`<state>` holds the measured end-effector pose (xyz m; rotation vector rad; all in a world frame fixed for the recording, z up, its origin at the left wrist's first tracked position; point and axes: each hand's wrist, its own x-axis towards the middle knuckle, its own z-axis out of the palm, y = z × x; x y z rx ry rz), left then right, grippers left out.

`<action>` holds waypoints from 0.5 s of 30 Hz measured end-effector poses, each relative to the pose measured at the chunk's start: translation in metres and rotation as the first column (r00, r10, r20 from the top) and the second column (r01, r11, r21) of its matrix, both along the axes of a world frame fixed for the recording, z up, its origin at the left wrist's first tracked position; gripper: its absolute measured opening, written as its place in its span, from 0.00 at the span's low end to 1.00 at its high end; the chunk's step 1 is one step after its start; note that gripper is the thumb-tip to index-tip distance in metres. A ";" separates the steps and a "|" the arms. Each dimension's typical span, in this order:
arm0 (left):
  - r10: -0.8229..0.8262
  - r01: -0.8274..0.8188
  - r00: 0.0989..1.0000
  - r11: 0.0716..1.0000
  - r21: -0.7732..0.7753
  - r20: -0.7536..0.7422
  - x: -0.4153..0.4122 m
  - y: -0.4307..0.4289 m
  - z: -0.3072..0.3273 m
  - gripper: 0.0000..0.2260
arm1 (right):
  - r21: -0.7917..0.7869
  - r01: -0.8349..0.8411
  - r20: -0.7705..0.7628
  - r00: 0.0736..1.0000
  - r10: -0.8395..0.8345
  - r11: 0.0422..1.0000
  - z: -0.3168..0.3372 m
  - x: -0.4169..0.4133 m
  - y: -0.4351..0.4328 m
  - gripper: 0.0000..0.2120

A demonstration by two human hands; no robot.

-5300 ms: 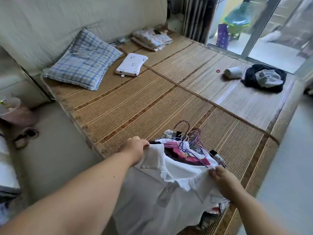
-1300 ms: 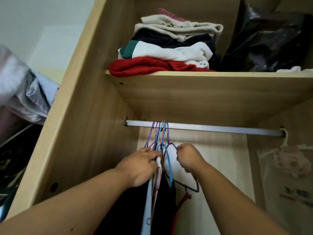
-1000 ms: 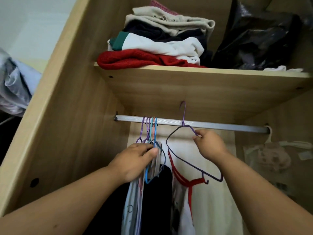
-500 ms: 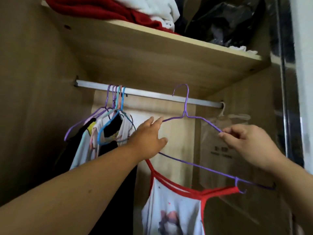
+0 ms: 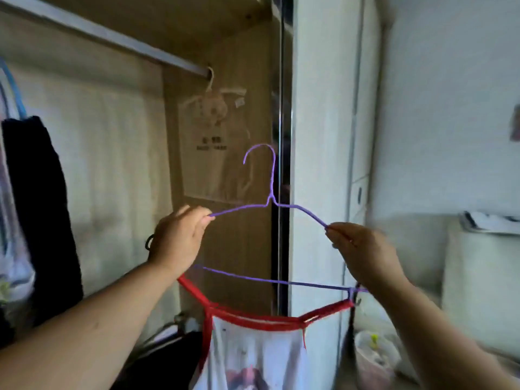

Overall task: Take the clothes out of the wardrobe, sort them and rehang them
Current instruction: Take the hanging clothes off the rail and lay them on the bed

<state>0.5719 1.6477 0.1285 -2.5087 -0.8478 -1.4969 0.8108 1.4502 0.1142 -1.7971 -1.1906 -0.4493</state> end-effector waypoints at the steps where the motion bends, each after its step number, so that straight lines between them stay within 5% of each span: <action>1: -0.042 0.042 0.999 0.999 -0.014 0.008 0.003 -0.013 -0.016 0.14 | -0.009 0.074 -0.014 0.997 -0.074 0.997 -0.016 -0.010 -0.021 0.07; 7: -0.206 0.207 0.978 0.972 -0.108 0.019 -0.004 -0.090 -0.098 0.04 | -0.133 0.350 -0.130 0.921 -0.367 0.927 -0.099 -0.085 -0.142 0.09; 15: -0.580 0.546 0.795 0.812 -0.208 -0.179 -0.011 -0.203 -0.168 0.17 | -0.381 0.517 -0.278 0.726 -0.629 0.766 -0.189 -0.192 -0.308 0.11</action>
